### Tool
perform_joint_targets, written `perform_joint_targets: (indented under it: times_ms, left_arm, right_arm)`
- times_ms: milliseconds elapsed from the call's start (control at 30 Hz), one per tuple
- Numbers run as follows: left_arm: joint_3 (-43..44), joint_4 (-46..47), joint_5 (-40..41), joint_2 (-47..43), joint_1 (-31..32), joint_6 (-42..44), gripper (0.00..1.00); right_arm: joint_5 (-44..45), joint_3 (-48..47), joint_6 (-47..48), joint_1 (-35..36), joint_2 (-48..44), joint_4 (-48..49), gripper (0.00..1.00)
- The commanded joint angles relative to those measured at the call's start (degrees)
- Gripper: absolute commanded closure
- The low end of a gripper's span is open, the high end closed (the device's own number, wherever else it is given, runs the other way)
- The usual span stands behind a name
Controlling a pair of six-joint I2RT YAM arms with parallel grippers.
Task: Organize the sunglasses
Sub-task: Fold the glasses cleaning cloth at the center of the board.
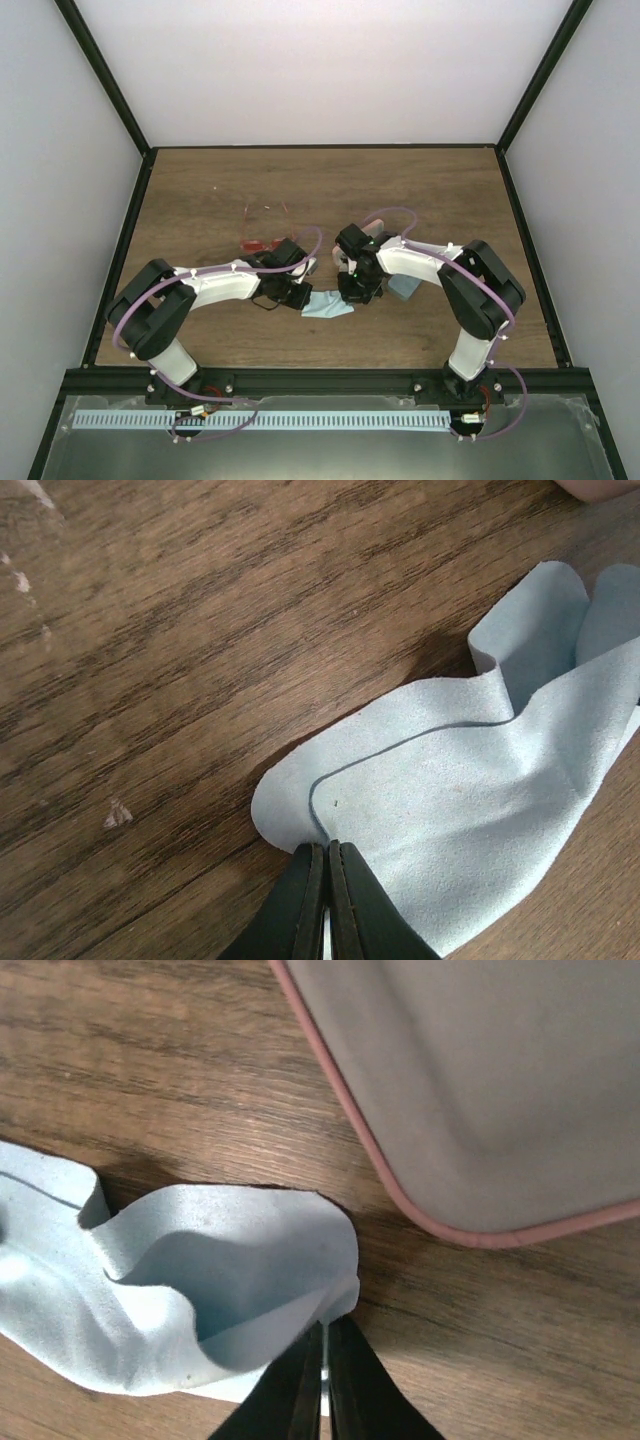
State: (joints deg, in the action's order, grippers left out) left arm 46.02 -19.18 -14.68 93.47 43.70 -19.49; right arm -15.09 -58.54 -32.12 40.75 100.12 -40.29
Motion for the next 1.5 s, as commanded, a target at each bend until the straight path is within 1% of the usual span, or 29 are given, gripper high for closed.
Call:
perform_joint_targets:
  times_ms: [0, 233, 400, 600, 633, 667, 700, 733, 767, 800, 867, 900, 967, 1133, 1233, 1300, 1367, 1433, 1467]
  left_arm:
    - [0.1, 0.1, -0.4, -0.4, 0.2, -0.2, 0.96]
    - [0.0, -1.1, 0.4, -1.2, 0.2, -0.4, 0.96]
    - [-0.8, -3.1, 0.0, -2.6, 0.4, -0.6, 0.96]
    - [-3.4, -3.2, -1.2, -4.5, 1.5, -1.5, 0.96]
    - [-3.6, -3.2, -1.4, -4.7, 1.8, -1.7, 0.96]
    - [-3.7, -3.2, -1.4, -4.8, 2.1, -1.9, 0.96]
    - [-3.6, -3.2, -1.6, -4.9, 2.2, -1.9, 0.96]
    - [-3.3, -3.2, -1.6, -4.8, 2.3, -1.8, 0.94]
    - [-2.8, -3.4, -1.3, -4.6, 2.3, -1.7, 0.9]
    - [-2.1, -3.7, -1.0, -4.2, 2.3, -1.4, 0.83]
    - [-0.1, -4.9, -0.7, -3.3, 2.3, -0.5, 0.63]
    - [0.9, -5.5, -0.5, -3.0, 2.3, -0.1, 0.57]
    - [2.6, -6.7, 0.3, -2.8, 2.2, 0.7, 0.48]
    - [5.4, -10.2, 1.9, -3.8, 2.2, 2.5, 0.31]
    - [7.4, -11.5, 0.9, -5.9, 2.1, 2.9, 0.15]
    - [9.8, -11.9, 2.0, -6.4, 2.0, 3.7, 0.13]
    - [14.6, -13.1, 5.2, -5.0, 2.1, 5.7, 0.17]
    - [18.6, -14.0, 8.7, -1.6, 2.0, 8.6, 0.18]
    - [21.1, -14.7, 10.2, 0.7, 1.9, 10.5, 0.16]
  right_arm:
    - [1.2, 0.3, -0.1, 0.9, 0.4, 0.0, 0.99]
    - [2.9, -0.4, 0.0, 0.9, -1.6, -2.5, 0.99]
    - [2.3, 1.6, 0.7, 0.9, -3.7, -3.6, 0.99]
    - [1.3, 3.9, 0.7, 0.9, -5.5, -3.6, 0.98]
    - [1.3, 3.8, 0.6, 0.9, -5.8, -3.6, 0.94]
    - [1.3, 3.5, 0.6, 0.9, -6.2, -3.7, 0.81]
    - [1.5, 2.9, 0.4, 0.9, -6.6, -3.8, 0.73]
    - [1.7, 2.2, 0.3, 1.0, -6.9, -4.1, 0.68]
    - [2.2, 1.1, 0.2, 0.9, -6.9, -4.5, 0.64]
    - [2.8, -0.1, 0.0, 0.9, -6.8, -5.1, 0.62]
    - [4.0, -2.9, 0.1, 0.7, -6.5, -6.3, 0.56]
    - [4.2, -4.3, 0.2, 0.3, -6.3, -6.9, 0.55]
    - [4.5, -6.5, 0.3, -0.9, -6.2, -7.8, 0.54]
    - [4.4, -8.1, 0.5, -6.5, -8.3, -7.8, 0.52]
    - [4.2, -7.9, 0.7, -11.0, -9.0, -6.6, 0.53]
    - [3.0, -7.9, 0.4, -14.1, -8.9, -5.8, 0.54]
    - [1.5, -7.6, -0.4, -17.5, -10.1, -4.5, 0.57]
    - [1.3, -7.2, -0.7, -20.3, -11.4, -3.6, 0.58]
    - [1.5, -7.2, -0.6, -21.1, -12.1, -3.5, 0.57]
